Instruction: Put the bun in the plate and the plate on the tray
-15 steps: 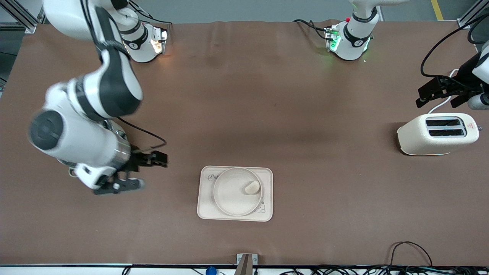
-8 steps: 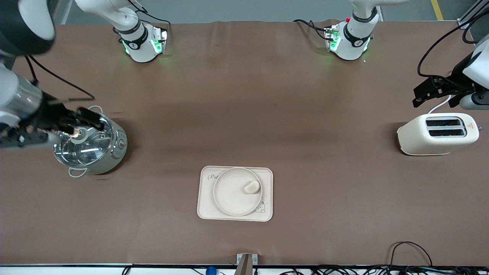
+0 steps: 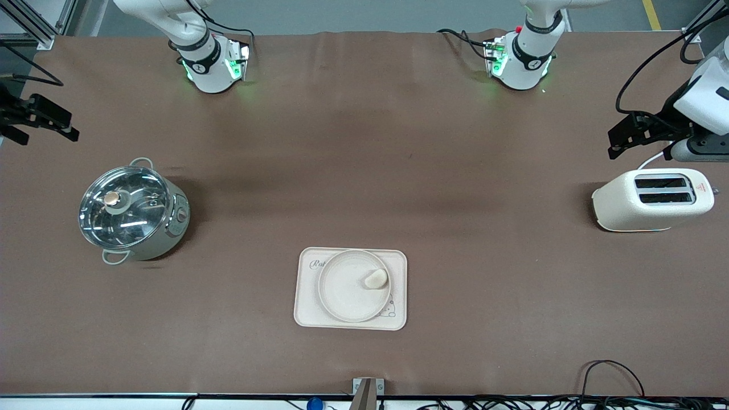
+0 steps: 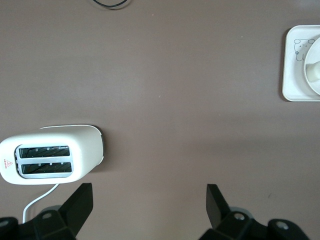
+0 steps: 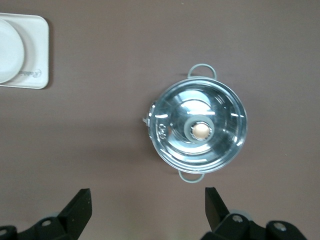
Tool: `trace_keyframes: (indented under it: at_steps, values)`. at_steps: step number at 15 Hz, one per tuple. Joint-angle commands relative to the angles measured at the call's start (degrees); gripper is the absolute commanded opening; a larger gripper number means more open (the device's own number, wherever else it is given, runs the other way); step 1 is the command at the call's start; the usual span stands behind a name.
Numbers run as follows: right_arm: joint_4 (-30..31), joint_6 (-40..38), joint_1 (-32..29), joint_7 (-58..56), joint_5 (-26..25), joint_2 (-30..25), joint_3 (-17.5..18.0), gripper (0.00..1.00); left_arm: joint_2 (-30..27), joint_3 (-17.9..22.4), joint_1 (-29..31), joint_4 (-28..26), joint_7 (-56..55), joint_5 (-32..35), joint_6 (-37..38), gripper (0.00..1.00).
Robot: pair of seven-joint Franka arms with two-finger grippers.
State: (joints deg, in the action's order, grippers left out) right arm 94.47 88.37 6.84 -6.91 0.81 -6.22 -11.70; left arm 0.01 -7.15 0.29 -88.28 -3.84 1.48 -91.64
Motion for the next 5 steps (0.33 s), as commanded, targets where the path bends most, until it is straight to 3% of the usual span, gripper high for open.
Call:
trace_keyframes:
  at_steps: [1,5]
  values:
    - [3.3,1.4,-1.8,-0.2,-1.8,-2.7,2.5,1.0,0.0,-0.1,0.3,0.7,0.8,0.3,-0.1,1.0]
    - [2.6,1.8,-0.3,0.1,-1.9,-2.4,2.5,1.0,0.4,0.3,0.4,0.9,1.0,-0.7,0.0,1.0]
